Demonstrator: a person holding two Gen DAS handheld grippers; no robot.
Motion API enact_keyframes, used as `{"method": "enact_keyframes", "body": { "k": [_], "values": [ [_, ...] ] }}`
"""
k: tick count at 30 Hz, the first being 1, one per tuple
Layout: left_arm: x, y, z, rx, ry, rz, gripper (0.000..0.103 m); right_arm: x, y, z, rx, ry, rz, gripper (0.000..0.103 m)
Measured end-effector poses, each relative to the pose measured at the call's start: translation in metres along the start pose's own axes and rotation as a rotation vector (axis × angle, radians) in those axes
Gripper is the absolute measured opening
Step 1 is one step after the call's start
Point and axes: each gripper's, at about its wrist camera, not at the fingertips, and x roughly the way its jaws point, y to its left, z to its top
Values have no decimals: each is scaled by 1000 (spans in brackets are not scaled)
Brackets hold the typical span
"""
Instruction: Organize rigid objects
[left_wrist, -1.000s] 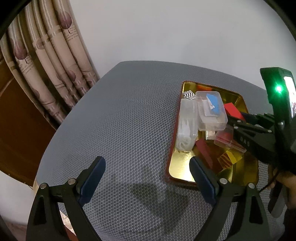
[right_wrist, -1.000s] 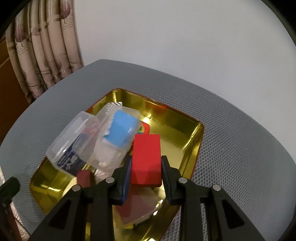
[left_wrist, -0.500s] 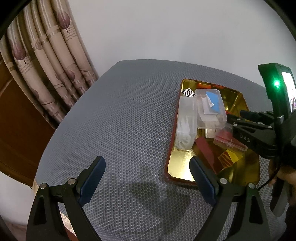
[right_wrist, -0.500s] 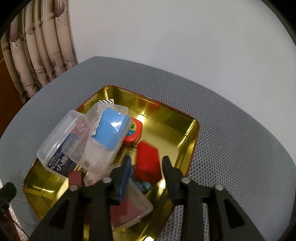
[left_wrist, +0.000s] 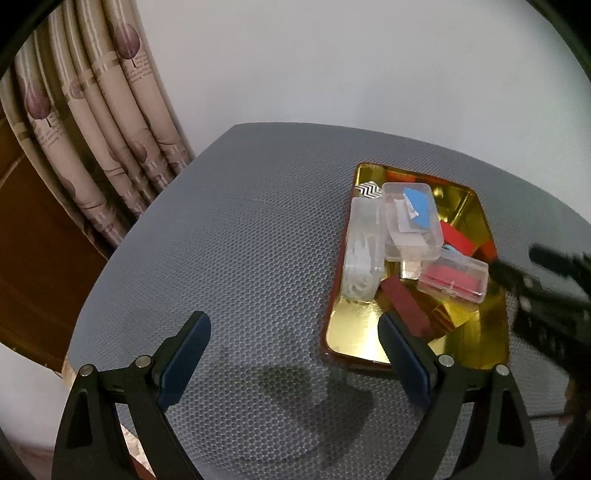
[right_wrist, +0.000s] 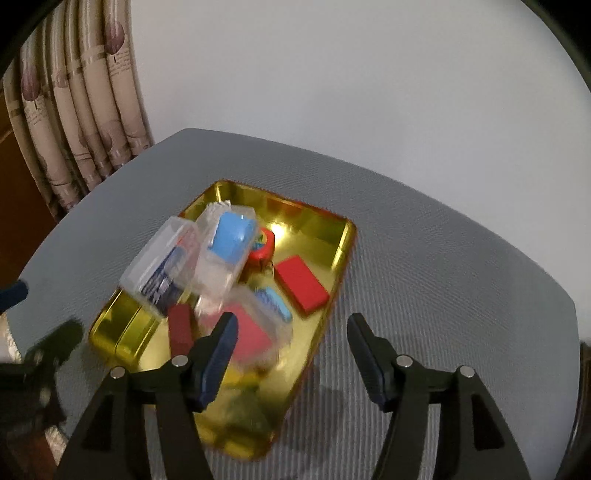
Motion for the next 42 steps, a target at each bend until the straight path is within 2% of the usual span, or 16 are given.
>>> {"method": "enact_keyframes", "body": {
  "k": [5, 9, 20, 42],
  "values": [
    [-3, -4, -1, 5, -3, 1, 90, -12, -5, -18, 52, 42, 17, 64],
    [-6, -6, -1, 2, -9, -6, 90, -17, 4, -26, 15, 35, 1, 65],
    [-10, -10, -2, 2, -14, -2, 90, -28, 12, -45, -12, 52, 34, 66],
    [-9, -11, -5, 12, -6, 0, 90, -13, 17, -55, 3, 85, 67, 66]
  ]
}}
